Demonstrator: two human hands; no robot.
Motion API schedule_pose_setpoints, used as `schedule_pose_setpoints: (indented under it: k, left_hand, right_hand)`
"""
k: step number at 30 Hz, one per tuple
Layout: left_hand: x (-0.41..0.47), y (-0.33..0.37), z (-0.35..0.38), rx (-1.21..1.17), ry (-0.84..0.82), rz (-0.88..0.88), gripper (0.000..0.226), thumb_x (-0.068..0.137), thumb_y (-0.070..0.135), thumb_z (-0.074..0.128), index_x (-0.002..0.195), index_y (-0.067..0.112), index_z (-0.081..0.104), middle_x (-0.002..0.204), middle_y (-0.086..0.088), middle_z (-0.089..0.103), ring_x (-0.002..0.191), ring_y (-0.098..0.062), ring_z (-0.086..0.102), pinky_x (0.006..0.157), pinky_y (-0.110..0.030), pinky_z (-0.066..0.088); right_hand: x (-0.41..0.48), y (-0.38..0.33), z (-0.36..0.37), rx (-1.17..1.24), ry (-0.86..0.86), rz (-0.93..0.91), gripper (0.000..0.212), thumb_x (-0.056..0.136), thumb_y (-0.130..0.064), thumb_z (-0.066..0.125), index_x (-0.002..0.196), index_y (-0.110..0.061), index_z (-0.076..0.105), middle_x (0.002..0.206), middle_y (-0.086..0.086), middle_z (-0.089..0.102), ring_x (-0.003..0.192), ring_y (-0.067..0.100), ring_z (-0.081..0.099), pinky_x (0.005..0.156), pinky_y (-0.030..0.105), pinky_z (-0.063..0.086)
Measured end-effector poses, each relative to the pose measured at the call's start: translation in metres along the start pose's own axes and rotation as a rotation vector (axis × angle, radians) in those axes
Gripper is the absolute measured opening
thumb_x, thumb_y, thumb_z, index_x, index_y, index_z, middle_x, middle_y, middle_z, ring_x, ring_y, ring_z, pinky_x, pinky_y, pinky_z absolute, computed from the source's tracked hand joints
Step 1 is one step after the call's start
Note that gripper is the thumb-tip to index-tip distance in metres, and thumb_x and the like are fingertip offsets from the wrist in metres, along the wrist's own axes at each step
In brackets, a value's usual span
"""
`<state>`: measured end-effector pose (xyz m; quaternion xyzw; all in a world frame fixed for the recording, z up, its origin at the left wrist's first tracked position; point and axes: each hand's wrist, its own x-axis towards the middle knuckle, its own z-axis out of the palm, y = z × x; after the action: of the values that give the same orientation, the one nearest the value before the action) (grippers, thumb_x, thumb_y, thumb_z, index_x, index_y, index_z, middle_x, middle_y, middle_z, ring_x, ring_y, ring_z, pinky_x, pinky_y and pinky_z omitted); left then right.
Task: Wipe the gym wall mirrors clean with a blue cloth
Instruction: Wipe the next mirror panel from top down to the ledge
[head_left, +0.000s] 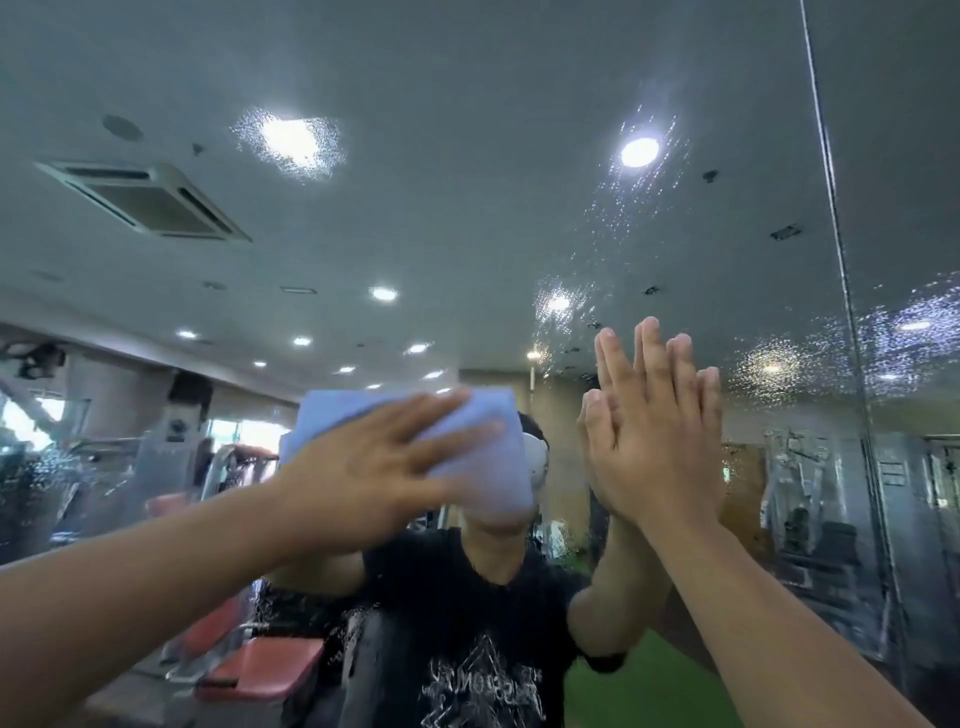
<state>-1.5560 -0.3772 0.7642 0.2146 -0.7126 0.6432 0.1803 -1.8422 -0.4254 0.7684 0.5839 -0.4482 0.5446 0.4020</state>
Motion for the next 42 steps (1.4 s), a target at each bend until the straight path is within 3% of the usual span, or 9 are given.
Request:
schedule_pose_setpoints:
  k: [4, 12, 14, 16, 22, 32, 35, 38, 42]
  left_hand:
    - [-0.005, -0.019, -0.002, -0.003, -0.044, 0.221, 0.062, 0.094, 0.009, 0.045, 0.149, 0.038, 0.046, 0.161, 0.0, 0.035, 0.148, -0.034, 0.032, 0.11, -0.055, 0.042]
    - [0.063, -0.068, -0.019, 0.004, 0.196, -0.41, 0.05, 0.091, 0.023, 0.038, 0.132, 0.006, 0.062, 0.136, -0.022, 0.059, 0.127, -0.03, 0.045, 0.118, -0.029, 0.023]
    - [0.065, -0.041, -0.014, -0.004, 0.164, -0.441, 0.05, 0.092, 0.029, 0.04, 0.134, 0.014, 0.062, 0.142, -0.017, 0.056, 0.131, -0.034, 0.046, 0.114, -0.041, 0.036]
    - [0.049, -0.011, -0.006, 0.002, 0.074, -0.291, 0.052, 0.089, 0.021, 0.048, 0.14, 0.028, 0.057, 0.153, -0.01, 0.047, 0.136, -0.042, 0.046, 0.1, -0.052, 0.048]
    - [0.005, 0.002, -0.005, 0.003, -0.11, 0.182, 0.071, 0.084, 0.015, 0.043, 0.15, 0.041, 0.043, 0.164, 0.001, 0.029, 0.151, -0.031, 0.026, 0.119, -0.052, 0.03]
    - [0.064, -0.046, -0.009, 0.029, 0.158, -0.556, 0.055, 0.086, 0.021, 0.039, 0.14, 0.022, 0.054, 0.148, -0.014, 0.051, 0.133, -0.04, 0.046, 0.108, -0.045, 0.033]
    - [0.041, 0.011, 0.005, -0.021, 0.097, -0.337, 0.061, 0.084, 0.011, 0.056, 0.142, 0.03, 0.054, 0.155, -0.01, 0.045, 0.137, -0.043, 0.045, 0.1, -0.051, 0.047]
    - [0.004, 0.033, 0.0, -0.053, 0.038, -0.058, 0.06, 0.094, 0.007, 0.031, 0.14, 0.035, 0.059, 0.156, -0.003, 0.044, 0.144, -0.035, 0.038, 0.116, -0.048, 0.035]
    - [-0.013, -0.015, 0.003, -0.005, 0.001, -0.071, 0.069, 0.086, 0.015, 0.057, 0.149, 0.041, 0.044, 0.162, -0.001, 0.034, 0.149, -0.032, 0.03, 0.109, -0.053, 0.041]
  right_hand:
    - [-0.001, -0.002, -0.001, 0.008, 0.005, 0.007, 0.062, 0.104, -0.047, 0.017, 0.164, -0.033, 0.016, 0.172, 0.005, 0.01, 0.159, 0.03, 0.005, 0.127, 0.048, -0.001]
    - [-0.001, -0.001, -0.001, 0.004, -0.01, 0.003, 0.062, 0.104, -0.048, 0.016, 0.164, -0.035, 0.008, 0.172, 0.004, 0.005, 0.159, 0.03, 0.002, 0.128, 0.05, -0.001]
    - [-0.001, -0.001, 0.0, 0.006, 0.001, 0.002, 0.062, 0.104, -0.048, 0.017, 0.164, -0.035, 0.009, 0.172, 0.005, 0.007, 0.159, 0.031, 0.005, 0.127, 0.05, -0.001]
    - [0.0, 0.0, 0.0, 0.01, 0.005, 0.003, 0.062, 0.104, -0.049, 0.017, 0.164, -0.034, 0.013, 0.172, 0.005, 0.01, 0.159, 0.032, 0.007, 0.127, 0.049, 0.0]
    - [-0.001, -0.001, -0.001, 0.005, 0.0, 0.006, 0.062, 0.104, -0.05, 0.014, 0.164, -0.035, 0.011, 0.172, 0.003, 0.007, 0.159, 0.029, 0.004, 0.127, 0.048, -0.002]
    - [-0.002, -0.001, 0.0, 0.016, 0.006, 0.007, 0.062, 0.104, -0.049, 0.015, 0.164, -0.035, 0.013, 0.172, 0.003, 0.008, 0.159, 0.029, 0.004, 0.128, 0.05, 0.0]
    - [-0.001, -0.001, 0.0, 0.022, 0.013, 0.009, 0.061, 0.104, -0.05, 0.017, 0.164, -0.035, 0.017, 0.172, 0.004, 0.012, 0.159, 0.03, 0.007, 0.128, 0.05, 0.002]
    - [-0.001, 0.0, 0.0, 0.001, 0.014, 0.011, 0.062, 0.105, -0.051, 0.015, 0.164, -0.034, 0.016, 0.172, 0.004, 0.012, 0.159, 0.029, 0.008, 0.127, 0.05, 0.003]
    - [-0.002, -0.001, -0.001, -0.023, 0.019, 0.003, 0.063, 0.105, -0.054, 0.003, 0.164, -0.035, 0.011, 0.172, 0.002, 0.008, 0.159, 0.027, 0.005, 0.128, 0.05, 0.004]
